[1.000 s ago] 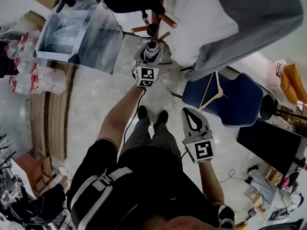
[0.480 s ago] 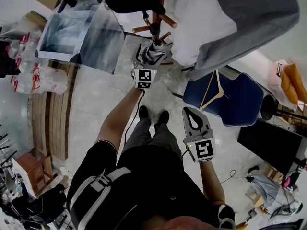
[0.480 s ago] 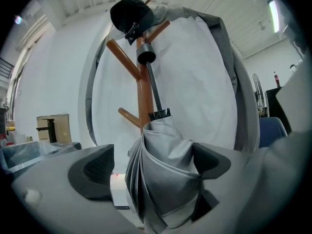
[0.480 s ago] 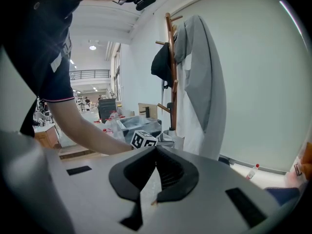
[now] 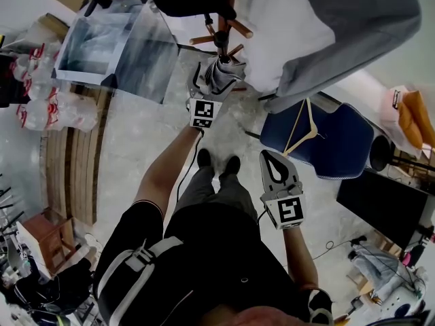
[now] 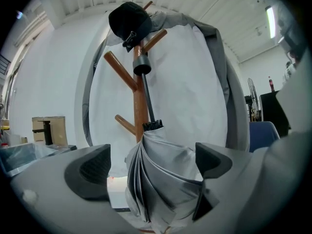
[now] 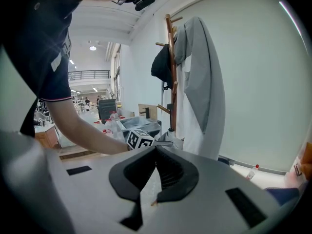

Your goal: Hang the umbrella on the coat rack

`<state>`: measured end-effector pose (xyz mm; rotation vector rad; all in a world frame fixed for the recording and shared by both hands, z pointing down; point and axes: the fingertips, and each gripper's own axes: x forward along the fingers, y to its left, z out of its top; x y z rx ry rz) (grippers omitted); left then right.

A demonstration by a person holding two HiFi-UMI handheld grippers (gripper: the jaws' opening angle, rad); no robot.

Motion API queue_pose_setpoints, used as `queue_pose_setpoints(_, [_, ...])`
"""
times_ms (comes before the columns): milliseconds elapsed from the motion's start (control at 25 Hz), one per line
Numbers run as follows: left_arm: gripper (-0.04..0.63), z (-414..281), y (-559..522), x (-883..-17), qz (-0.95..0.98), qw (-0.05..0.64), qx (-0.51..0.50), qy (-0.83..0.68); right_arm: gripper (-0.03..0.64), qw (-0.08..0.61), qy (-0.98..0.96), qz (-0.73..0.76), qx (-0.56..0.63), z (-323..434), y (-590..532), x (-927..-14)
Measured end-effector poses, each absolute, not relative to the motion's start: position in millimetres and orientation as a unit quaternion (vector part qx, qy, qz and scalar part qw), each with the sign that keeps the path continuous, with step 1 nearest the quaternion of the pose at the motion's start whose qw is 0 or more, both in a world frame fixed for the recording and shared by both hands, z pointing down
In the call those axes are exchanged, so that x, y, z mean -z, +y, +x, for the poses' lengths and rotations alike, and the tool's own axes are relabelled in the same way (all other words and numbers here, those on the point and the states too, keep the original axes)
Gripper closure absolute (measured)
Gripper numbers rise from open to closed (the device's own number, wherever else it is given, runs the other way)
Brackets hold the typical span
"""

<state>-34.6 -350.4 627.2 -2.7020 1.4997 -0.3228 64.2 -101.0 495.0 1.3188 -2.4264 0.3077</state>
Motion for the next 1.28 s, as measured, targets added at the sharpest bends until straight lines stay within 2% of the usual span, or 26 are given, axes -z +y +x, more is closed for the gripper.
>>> queue_pose_setpoints(320, [0.066, -37, -328, -605, -0.879, 0.023, 0.093, 0.467, 0.615, 0.189, -0.854, 0.471, -0.117, 68, -102, -491])
queue_pose_setpoints(840, [0.098, -51, -296, -546, -0.890, 0.040, 0.068, 0.449, 0.615, 0.161, -0.860, 0.475, -0.092, 72, -105, -473])
queue_pose_setpoints(1120, [0.159, -58, -272, -517, -0.896, 0.041, 0.053, 0.439, 0.615, 0.157, -0.862, 0.474, -0.086, 72, -105, -463])
queue_pose_setpoints(1280, [0.241, -61, -258, -501, -0.901, 0.047, 0.046, 0.430, 0.615, 0.152, -0.862, 0.476, -0.080, 73, -107, -457])
